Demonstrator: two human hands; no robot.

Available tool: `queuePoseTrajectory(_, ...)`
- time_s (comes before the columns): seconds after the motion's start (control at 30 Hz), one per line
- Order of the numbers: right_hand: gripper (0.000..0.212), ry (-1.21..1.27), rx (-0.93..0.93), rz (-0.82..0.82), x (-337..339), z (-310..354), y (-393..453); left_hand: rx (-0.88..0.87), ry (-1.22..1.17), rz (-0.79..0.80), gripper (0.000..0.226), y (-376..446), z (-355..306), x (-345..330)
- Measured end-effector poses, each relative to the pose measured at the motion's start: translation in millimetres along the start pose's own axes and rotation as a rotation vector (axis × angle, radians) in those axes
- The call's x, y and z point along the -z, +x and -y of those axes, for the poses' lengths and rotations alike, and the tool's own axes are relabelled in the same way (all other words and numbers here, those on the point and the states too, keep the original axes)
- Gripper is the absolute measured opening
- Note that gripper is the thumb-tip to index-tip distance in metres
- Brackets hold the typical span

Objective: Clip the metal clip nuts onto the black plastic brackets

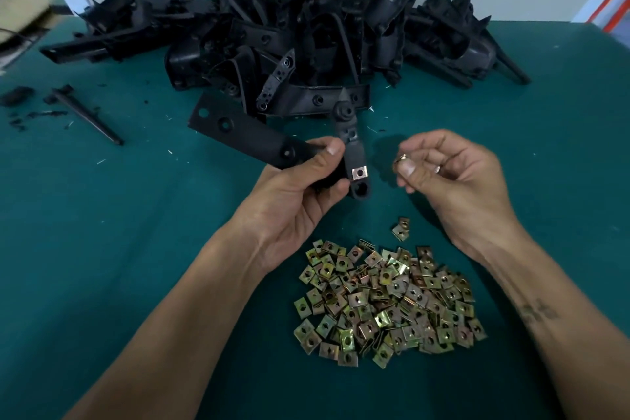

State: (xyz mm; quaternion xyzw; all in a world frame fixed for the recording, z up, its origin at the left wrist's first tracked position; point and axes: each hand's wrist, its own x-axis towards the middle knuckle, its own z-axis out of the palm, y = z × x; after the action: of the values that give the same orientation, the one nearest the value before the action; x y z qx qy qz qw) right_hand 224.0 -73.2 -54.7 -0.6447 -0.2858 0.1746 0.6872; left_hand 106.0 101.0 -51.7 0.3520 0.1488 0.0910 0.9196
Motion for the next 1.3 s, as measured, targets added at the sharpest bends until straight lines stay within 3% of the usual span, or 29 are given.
queuePoseTrajectory(0.27, 0.008, 0.335, -0.103, -0.003, -21, 0, -1, 0.071, 0.108, 0.092, 0.013, -5, 1, -4)
queuePoseTrajectory(0.53, 0.020, 0.345, -0.080, -0.094, -24, 11, -3, 0.087, 0.180, 0.073, 0.023, -6, 3, -6)
queuePoseTrajectory(0.67, 0.021, 0.444, -0.099, -0.060, -29, 13, -6, 0.081, 0.177, 0.064, 0.024, -5, 3, -7)
queuePoseTrajectory(0.9, 0.029, 0.497, -0.113, -0.184, -42, 18, -9, 0.079, 0.161, 0.057, 0.011, -6, 2, -6)
queuePoseTrajectory(1.07, 0.016, 0.629, -0.164, -0.275, -49, 22, -14, 0.063, 0.141, 0.052, 0.010, -6, 3, -6)
queuePoseTrajectory(1.3, 0.027, 0.572, -0.175, -0.243, -57, 24, -18, 0.053, 0.154, 0.052, 0.016, -7, 3, -6)
